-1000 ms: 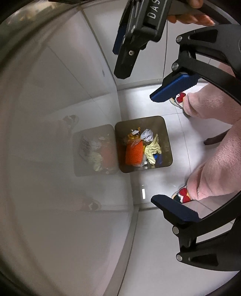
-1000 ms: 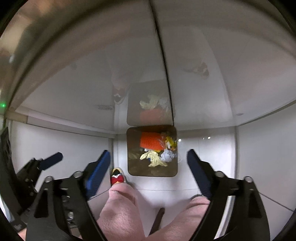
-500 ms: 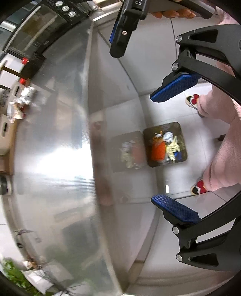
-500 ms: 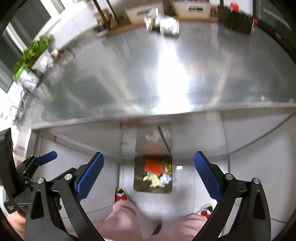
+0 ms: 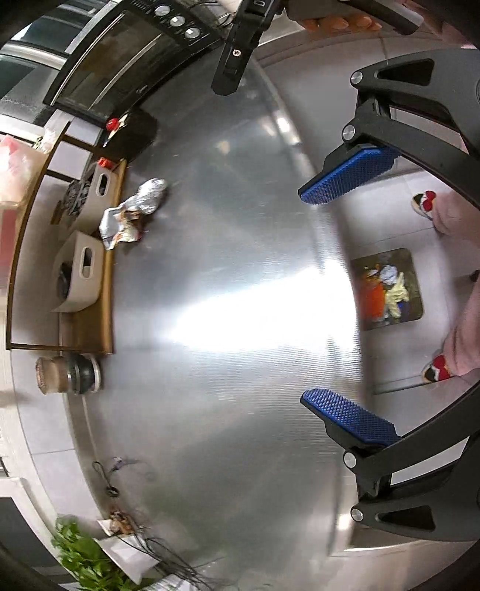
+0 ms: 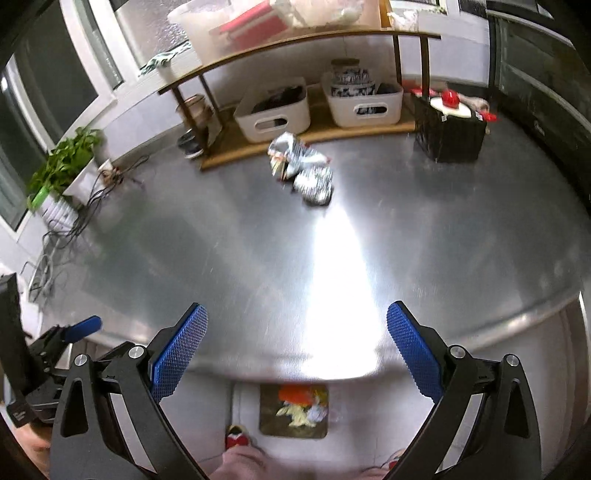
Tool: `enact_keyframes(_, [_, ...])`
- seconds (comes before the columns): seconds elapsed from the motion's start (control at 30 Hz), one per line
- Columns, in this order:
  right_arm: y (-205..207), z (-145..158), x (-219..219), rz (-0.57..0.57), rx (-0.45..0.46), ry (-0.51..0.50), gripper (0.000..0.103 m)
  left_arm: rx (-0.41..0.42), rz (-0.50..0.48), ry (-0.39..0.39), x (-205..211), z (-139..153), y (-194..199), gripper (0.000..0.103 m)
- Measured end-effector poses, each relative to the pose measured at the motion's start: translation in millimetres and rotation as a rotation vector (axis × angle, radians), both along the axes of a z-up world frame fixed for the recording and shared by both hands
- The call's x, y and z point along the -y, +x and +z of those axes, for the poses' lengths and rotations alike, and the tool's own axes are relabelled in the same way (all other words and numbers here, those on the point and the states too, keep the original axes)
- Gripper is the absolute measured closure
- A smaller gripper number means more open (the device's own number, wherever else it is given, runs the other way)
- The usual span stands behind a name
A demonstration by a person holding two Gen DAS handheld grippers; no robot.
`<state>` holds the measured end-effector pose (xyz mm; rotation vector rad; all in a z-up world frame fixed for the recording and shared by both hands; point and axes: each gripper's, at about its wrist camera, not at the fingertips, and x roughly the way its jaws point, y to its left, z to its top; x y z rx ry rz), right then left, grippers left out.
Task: Collect trash
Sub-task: 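Raise both tools back over the counter toward the foil and chip bag, then grasp the silver foil ball with the right tool while the left tool grasps the white chip bag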
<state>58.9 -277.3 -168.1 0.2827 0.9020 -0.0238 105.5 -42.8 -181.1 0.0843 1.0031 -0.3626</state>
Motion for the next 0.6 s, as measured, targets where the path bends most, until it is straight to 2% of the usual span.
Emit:
enact_keyframes(0.2, [51.7, -3.2, 11.0, 0.001, 0.011, 0.001, 0.006, 0.03, -0.001, 0.025, 21.3, 9.1, 44.7, 0.008])
enact_keyframes(0.3, [76.0, -5.7, 15.1, 0.008, 0.018, -0.017, 0.016, 0.028, -0.011, 0.03, 33.8, 5.8, 64.0, 0.008])
enact_keyframes(0.37, [92.5, -11.9, 18.2, 0.01, 0.003, -0.016, 0.027, 0.02, -0.022, 0.038, 43.4, 1.0, 75.8, 0.008])
enact_keyframes(0.6, [136.0, -34.3, 21.8, 0.019, -0.033, -0.02, 0.038, 0.024, -0.049, 0.048, 63.1, -4.1, 100.4, 0.008])
